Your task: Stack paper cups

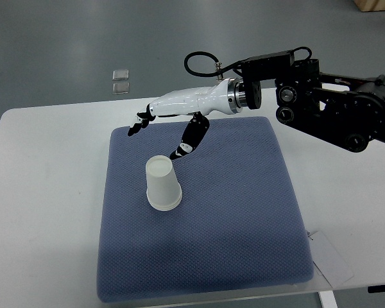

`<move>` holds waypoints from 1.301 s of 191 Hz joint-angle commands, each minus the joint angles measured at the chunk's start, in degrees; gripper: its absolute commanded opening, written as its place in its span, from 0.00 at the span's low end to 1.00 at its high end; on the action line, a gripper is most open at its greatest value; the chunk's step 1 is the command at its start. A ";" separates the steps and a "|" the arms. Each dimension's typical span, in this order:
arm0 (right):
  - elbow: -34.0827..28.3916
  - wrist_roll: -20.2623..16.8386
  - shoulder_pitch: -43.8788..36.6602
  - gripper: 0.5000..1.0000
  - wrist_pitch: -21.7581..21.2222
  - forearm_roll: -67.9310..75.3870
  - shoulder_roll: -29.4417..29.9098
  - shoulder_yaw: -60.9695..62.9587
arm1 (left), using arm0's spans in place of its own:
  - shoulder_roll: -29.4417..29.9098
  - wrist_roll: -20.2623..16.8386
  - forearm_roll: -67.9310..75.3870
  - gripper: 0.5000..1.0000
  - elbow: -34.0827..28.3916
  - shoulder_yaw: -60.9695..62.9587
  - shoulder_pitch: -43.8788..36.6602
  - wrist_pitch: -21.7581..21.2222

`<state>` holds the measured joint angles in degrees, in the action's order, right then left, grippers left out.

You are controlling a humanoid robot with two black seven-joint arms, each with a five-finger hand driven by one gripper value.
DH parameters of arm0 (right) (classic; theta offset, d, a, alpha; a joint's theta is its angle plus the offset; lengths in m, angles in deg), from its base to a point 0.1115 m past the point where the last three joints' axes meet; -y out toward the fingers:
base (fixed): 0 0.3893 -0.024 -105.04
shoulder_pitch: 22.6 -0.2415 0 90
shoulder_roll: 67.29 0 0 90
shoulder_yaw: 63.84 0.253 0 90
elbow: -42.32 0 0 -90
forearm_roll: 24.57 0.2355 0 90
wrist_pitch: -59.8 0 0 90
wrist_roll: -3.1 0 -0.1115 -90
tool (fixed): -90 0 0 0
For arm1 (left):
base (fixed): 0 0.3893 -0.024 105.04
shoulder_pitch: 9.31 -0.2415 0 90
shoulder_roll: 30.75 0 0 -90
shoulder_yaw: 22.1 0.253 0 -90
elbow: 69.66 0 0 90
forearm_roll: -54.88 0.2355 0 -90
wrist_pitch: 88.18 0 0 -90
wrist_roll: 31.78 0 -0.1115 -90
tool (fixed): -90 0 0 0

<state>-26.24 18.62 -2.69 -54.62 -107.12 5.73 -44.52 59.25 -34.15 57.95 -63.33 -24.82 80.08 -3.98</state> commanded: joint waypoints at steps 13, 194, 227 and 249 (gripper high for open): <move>2.20 -2.78 0.74 0.66 0.25 1.16 -1.12 1.16 | 0.00 0.00 0.00 1.00 0.00 0.00 0.00 0.00; 27.51 -18.78 24.83 0.66 15.72 38.86 -1.39 38.69 | 0.00 0.00 0.00 1.00 0.00 0.00 0.00 0.00; 29.18 -18.16 27.64 0.66 19.42 40.01 -0.24 38.78 | 0.00 0.00 0.00 1.00 0.00 0.00 0.00 0.00; 29.62 -18.16 28.87 0.66 20.29 40.01 0.28 38.78 | 0.00 0.00 0.00 1.00 0.00 0.00 0.00 0.00</move>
<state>3.04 0.37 25.08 -35.09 -67.17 5.56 -5.74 59.25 -34.15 57.95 -63.33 -24.82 80.07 -3.98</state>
